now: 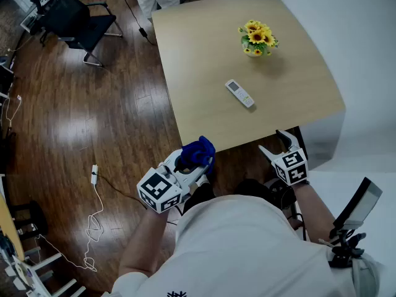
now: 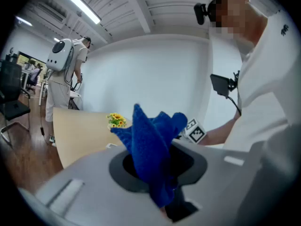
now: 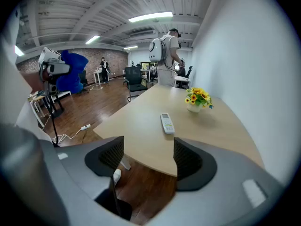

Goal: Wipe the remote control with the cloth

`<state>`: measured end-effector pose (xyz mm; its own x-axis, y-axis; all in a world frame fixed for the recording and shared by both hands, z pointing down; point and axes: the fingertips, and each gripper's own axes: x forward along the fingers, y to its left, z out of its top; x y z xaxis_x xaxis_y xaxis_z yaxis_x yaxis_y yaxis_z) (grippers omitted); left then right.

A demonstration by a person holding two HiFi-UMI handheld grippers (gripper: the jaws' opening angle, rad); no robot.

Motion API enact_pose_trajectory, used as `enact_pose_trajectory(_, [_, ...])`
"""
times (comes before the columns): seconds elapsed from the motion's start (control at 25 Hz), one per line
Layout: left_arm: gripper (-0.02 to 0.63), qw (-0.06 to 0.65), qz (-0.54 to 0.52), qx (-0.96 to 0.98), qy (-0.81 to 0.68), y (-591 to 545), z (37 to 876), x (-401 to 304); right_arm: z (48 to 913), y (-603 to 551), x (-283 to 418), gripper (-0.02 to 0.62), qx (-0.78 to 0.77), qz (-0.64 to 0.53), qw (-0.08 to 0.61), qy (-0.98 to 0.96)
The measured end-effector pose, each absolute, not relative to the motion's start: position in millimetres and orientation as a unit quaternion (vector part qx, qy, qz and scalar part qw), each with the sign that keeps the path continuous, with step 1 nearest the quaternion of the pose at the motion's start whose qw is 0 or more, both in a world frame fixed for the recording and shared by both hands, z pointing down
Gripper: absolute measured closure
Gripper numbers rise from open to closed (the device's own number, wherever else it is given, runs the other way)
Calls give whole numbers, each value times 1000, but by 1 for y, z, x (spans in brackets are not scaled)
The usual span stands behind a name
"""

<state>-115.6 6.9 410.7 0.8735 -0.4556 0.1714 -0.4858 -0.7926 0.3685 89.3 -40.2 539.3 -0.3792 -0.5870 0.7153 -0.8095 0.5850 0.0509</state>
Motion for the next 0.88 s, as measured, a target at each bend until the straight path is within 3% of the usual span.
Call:
enact_pose_trajectory(0.4, [496,213,36,924,-316,-59,418,-161,605,-173,46,261,408,162,360,-824])
enact_pose_trajectory(0.88, [497,243,63,885,-392,-77,413,-149,686,-266,28,259,380,166,351,-839])
